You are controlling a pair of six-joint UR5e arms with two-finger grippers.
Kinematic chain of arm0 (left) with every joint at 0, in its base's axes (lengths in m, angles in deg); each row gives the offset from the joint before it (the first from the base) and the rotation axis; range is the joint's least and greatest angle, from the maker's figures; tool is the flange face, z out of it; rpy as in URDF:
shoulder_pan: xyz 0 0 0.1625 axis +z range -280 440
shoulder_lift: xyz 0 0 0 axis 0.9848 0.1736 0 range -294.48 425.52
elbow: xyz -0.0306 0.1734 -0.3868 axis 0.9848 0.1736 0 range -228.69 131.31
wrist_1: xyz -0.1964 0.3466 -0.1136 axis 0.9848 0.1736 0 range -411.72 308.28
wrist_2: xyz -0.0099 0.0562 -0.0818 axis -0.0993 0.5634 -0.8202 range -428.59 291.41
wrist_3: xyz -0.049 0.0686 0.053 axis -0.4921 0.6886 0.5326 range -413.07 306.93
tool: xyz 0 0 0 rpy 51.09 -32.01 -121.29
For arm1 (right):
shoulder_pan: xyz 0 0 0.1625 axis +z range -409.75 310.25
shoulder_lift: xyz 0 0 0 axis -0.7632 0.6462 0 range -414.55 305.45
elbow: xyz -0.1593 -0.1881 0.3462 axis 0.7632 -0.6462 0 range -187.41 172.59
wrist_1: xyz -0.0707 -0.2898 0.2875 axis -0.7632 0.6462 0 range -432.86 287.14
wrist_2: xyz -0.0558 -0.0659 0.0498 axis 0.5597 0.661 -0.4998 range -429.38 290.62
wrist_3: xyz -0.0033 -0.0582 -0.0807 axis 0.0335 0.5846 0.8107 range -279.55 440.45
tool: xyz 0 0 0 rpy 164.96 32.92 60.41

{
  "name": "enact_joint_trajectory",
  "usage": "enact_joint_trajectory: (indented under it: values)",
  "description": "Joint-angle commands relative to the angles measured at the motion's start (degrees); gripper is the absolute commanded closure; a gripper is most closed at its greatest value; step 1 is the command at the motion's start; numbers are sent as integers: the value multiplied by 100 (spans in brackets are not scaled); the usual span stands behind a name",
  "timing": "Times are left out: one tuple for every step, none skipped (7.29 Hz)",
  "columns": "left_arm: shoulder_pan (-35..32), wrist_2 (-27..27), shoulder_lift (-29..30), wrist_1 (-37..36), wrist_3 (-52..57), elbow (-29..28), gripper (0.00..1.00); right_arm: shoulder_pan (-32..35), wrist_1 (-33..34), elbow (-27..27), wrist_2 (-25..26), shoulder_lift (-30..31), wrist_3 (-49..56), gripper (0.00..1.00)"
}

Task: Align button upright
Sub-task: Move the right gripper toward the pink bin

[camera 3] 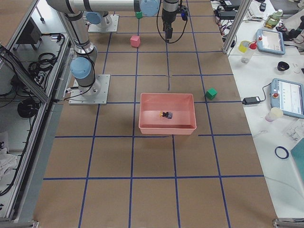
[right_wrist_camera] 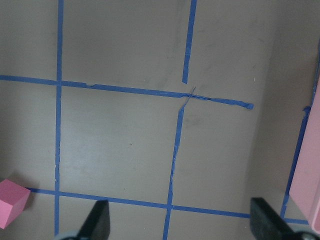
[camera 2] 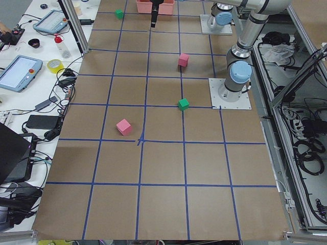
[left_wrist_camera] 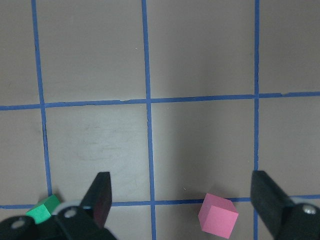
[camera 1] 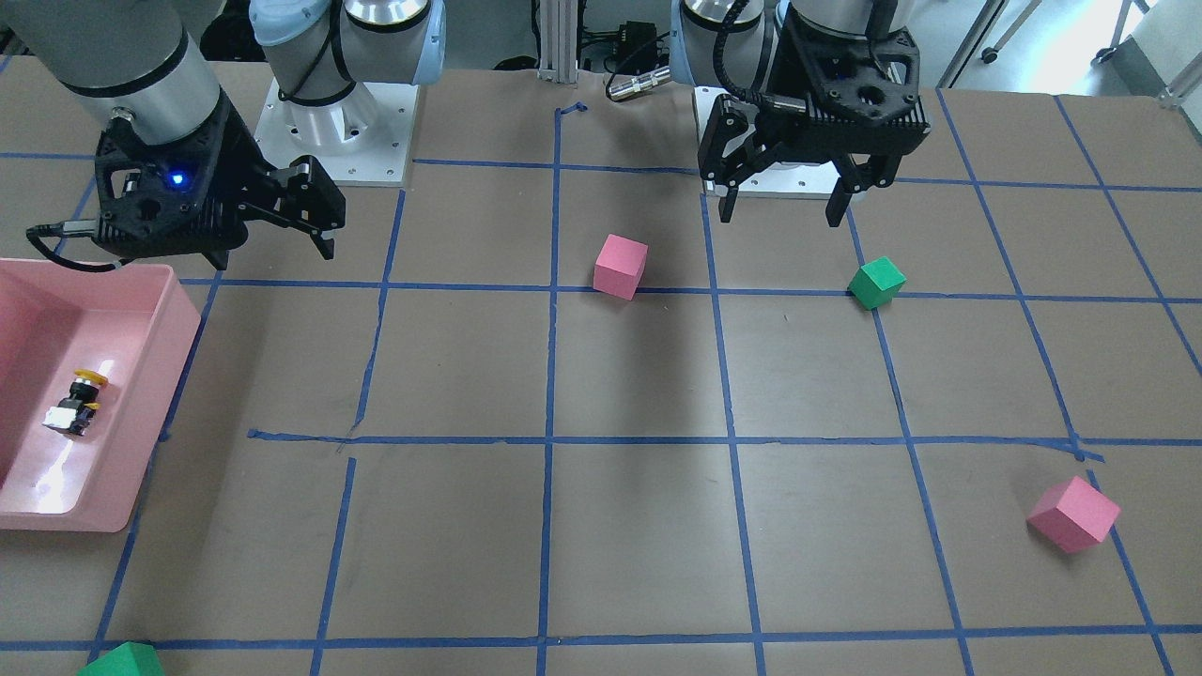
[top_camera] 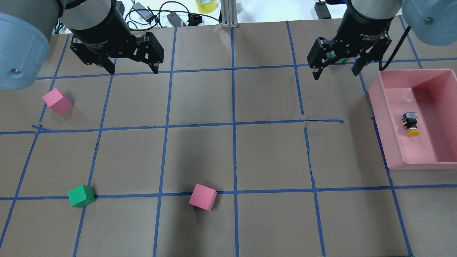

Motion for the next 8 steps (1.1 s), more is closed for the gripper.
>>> enact_joint_trajectory:
  values:
    - [-2, 9, 0, 0, 0, 3, 0, 7, -32, 17, 8, -7, 0, 0]
    - [-2, 9, 0, 0, 0, 3, 0, 7, -23, 44, 8, -7, 0, 0]
    - [-2, 9, 0, 0, 0, 3, 0, 7, 29, 44, 8, -7, 0, 0]
    - [6, 9, 0, 0, 0, 3, 0, -2, 99, 44, 17, -7, -9, 0]
    - [-2, 9, 0, 0, 0, 3, 0, -89, 91, 44, 182, -33, -17, 0]
    - [6, 0, 0, 0, 0, 3, 0, -342, 108, 53, 349, -77, -78, 0]
    - [7, 9, 0, 0, 0, 3, 0, -684, 108, 53, 359, -251, -70, 0]
    - [7, 0, 0, 0, 0, 3, 0, -1044, 100, 70, 412, -392, 17, 0]
